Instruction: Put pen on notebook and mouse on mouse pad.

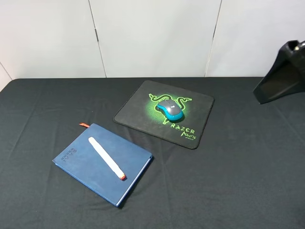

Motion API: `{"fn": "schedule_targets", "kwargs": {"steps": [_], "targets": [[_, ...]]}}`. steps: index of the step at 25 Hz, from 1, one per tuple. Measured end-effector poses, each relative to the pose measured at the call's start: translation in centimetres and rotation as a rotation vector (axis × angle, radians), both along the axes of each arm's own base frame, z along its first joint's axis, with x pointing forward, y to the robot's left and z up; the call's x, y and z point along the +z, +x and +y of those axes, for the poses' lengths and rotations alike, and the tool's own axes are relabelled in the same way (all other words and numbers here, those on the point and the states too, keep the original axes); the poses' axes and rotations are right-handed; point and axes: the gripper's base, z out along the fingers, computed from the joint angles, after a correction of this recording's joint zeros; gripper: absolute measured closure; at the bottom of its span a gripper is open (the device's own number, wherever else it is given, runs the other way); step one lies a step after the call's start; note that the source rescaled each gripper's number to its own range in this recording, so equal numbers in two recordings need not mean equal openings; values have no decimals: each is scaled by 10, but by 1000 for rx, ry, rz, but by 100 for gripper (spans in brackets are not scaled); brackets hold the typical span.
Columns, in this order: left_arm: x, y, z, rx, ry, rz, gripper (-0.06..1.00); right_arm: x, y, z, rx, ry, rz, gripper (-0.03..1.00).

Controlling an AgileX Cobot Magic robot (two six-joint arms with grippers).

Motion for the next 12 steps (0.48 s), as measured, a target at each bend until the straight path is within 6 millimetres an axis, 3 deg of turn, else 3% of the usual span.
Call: {"fn": "schedule_targets", "kwargs": {"steps": [4, 7, 12], "targets": [[0, 0, 0, 0, -1, -1, -6, -1, -4, -2, 0, 2, -4, -3], [0, 0, 0, 0, -1, -1, -6, -6, -18, -9, -18, 28, -1, -3], [0, 0, 0, 0, -1, -1, -6, -22, -52, -43, -194, 66, -48, -3]]}}
